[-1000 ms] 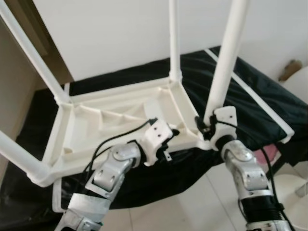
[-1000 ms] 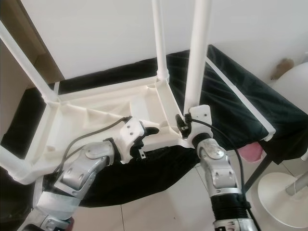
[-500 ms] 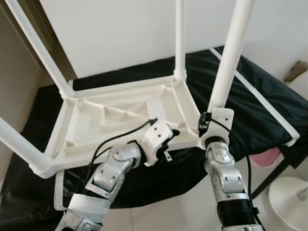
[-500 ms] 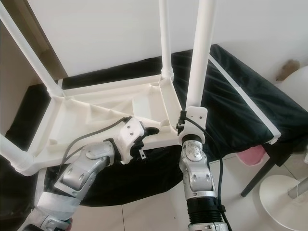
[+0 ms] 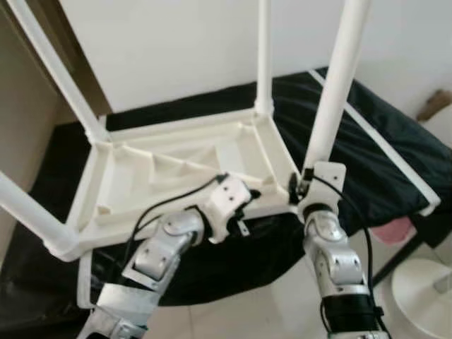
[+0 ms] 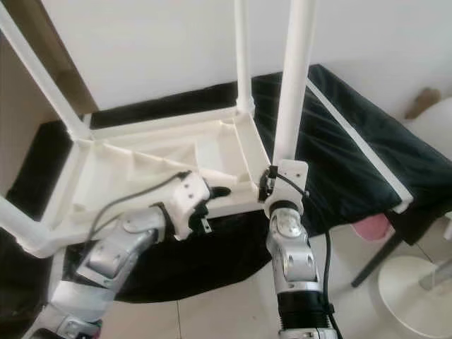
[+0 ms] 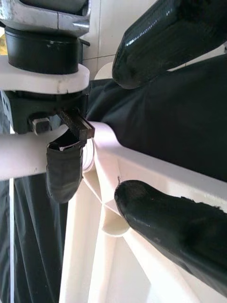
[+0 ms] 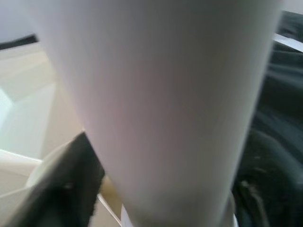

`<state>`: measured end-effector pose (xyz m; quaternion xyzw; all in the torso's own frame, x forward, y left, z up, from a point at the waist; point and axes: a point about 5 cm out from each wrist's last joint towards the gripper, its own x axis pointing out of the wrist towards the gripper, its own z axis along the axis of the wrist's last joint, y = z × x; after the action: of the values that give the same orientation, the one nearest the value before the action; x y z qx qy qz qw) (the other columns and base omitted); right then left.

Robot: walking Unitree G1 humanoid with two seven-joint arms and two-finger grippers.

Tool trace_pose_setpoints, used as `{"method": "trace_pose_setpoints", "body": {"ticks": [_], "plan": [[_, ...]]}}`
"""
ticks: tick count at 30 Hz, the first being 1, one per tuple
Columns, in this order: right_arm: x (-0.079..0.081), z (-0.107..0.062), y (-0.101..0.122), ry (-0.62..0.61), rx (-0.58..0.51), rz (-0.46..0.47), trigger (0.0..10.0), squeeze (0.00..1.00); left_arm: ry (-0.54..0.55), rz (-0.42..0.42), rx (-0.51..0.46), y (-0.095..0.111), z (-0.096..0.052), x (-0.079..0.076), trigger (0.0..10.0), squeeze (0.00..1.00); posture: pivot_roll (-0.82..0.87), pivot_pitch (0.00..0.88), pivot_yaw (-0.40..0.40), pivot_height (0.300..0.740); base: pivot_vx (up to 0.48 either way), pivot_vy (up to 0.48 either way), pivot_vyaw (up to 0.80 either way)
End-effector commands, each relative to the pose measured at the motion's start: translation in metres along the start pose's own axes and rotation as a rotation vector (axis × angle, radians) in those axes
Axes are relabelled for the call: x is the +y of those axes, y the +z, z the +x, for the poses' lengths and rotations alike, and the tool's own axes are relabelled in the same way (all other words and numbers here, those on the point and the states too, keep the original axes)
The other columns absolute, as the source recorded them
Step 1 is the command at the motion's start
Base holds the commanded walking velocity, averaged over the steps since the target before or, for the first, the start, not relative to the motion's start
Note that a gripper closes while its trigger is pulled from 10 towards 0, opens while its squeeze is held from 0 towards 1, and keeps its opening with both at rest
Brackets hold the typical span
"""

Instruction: Building children table

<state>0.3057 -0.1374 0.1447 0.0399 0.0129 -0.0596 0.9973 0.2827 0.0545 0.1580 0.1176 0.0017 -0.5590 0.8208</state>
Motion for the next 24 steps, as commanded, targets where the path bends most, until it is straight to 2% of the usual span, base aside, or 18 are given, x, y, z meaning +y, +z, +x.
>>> {"method": "trace_pose_setpoints", "body": {"ticks": [1, 5, 6, 7, 8, 10, 11, 14, 18, 24], "plan": [[0.002, 0.001, 0.001, 0.038, -0.007, 0.011, 10.0, 1.00, 0.013, 0.003, -0.004, 0.001, -0.003, 0.005, 10.0, 0.00, -0.06, 0.000, 0.062, 0.740, 0.000, 0.000, 0.00], [-0.005, 0.003, 0.002, 0.118, -0.014, -0.004, 10.0, 1.00, 0.021, 0.002, -0.010, 0.003, -0.003, 0.006, 10.0, 0.00, -0.05, 0.000, 0.061, 0.740, 0.000, 0.000, 0.00], [-0.007, 0.004, 0.002, 0.166, -0.016, -0.013, 10.0, 0.00, 0.020, 0.001, -0.012, 0.003, -0.003, 0.005, 10.0, 0.00, -0.05, 0.000, 0.061, 0.740, 0.000, 0.000, 0.00], [-0.007, 0.004, 0.002, 0.166, -0.016, -0.013, 10.0, 0.00, 0.020, 0.001, -0.012, 0.003, -0.003, 0.005, 10.0, 0.00, -0.05, 0.000, 0.061, 0.740, 0.000, 0.000, 0.00], [-0.012, 0.003, 0.003, 0.289, -0.026, -0.031, 10.0, 0.00, 0.018, 0.001, -0.013, 0.004, -0.003, 0.005, 10.0, 0.00, -0.05, 0.000, 0.069, 0.740, 0.000, 0.000, 0.00], [-0.015, 0.002, 0.003, 0.385, -0.030, -0.057, 10.0, 0.00, 0.014, 0.004, -0.014, 0.005, -0.002, 0.005, 10.0, 0.00, -0.04, 0.000, 0.071, 0.740, 0.000, 0.000, 0.00], [-0.015, 0.002, 0.003, 0.385, -0.030, -0.057, 10.0, 0.00, 0.014, 0.004, -0.014, 0.005, -0.002, 0.005, 10.0, 0.00, -0.04, 0.000, 0.071, 0.740, 0.000, 0.000, 0.00], [-0.021, 0.002, 0.003, 0.494, -0.034, -0.101, 10.0, 0.00, 0.012, 0.009, -0.015, 0.007, -0.003, 0.006, 10.0, 0.00, -0.04, 0.000, 0.078, 0.740, 0.000, 0.000, 0.00], [-0.028, 0.008, 0.004, 0.570, -0.037, -0.120, 10.0, 0.00, 0.013, 0.008, -0.015, 0.008, -0.004, 0.007, 10.0, 0.00, -0.04, 0.000, 0.081, 0.740, 0.000, 0.000, 0.00], [-0.027, 0.009, 0.008, 0.629, -0.049, -0.152, 10.0, 0.00, 0.000, 0.001, -0.027, 0.010, -0.004, 0.006, 10.0, 0.00, -0.05, 0.000, 0.097, 0.740, 0.000, 0.000, 0.00]]}}
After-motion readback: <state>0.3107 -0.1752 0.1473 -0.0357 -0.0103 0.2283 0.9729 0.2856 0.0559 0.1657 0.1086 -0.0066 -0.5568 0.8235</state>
